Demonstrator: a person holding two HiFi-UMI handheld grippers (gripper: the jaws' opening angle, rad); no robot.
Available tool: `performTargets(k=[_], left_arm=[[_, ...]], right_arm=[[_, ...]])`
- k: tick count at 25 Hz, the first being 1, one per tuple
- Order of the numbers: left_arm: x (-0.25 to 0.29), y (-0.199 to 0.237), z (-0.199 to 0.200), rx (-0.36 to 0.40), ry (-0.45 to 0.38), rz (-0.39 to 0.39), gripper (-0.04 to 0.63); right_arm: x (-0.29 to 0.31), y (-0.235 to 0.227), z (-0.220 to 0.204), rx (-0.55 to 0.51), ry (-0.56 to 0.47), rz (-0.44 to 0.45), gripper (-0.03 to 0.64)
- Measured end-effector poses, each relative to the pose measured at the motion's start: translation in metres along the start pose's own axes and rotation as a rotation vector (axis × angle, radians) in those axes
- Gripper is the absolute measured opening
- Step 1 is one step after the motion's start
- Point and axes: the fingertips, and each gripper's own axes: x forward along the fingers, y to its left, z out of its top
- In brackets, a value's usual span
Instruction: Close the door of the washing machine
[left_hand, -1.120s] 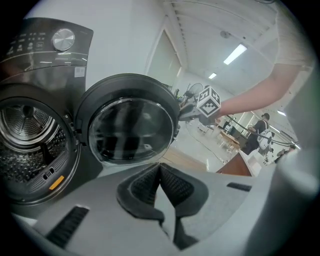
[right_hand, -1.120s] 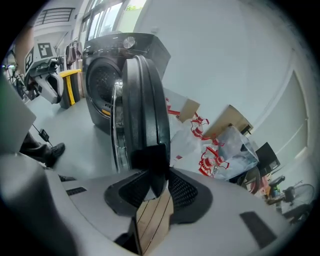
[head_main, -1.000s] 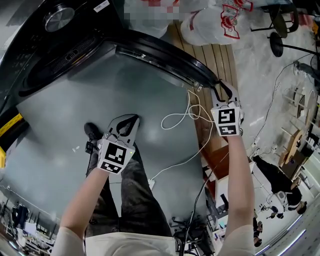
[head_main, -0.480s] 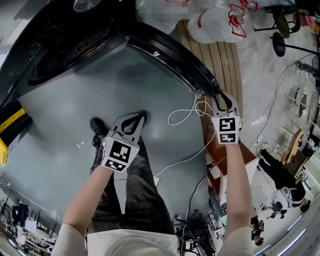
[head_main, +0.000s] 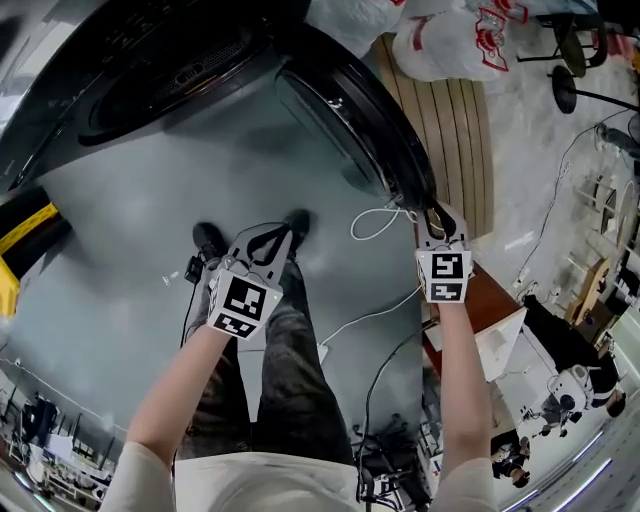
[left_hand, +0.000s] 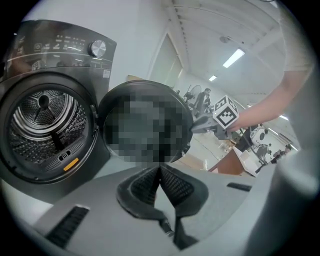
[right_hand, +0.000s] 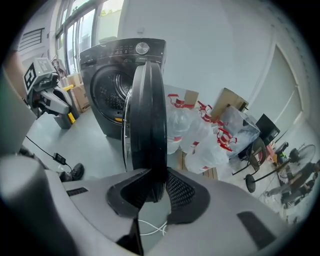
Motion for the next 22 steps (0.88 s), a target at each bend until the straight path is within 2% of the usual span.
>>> performTargets(k=[11,22], left_arm=[[-0.037,0.029,-0.041,-0.025,0.004,0.014,0.009],[-0.097,0.079,-0.091,-0.079,-0.014,0.081,0.009]], right_arm=[[-0.01,0.133,0.006,0.033,-0.003,0.109,0.101],[-0.004,0.282,0.052,0.176,-0.059,0.251,0.144]])
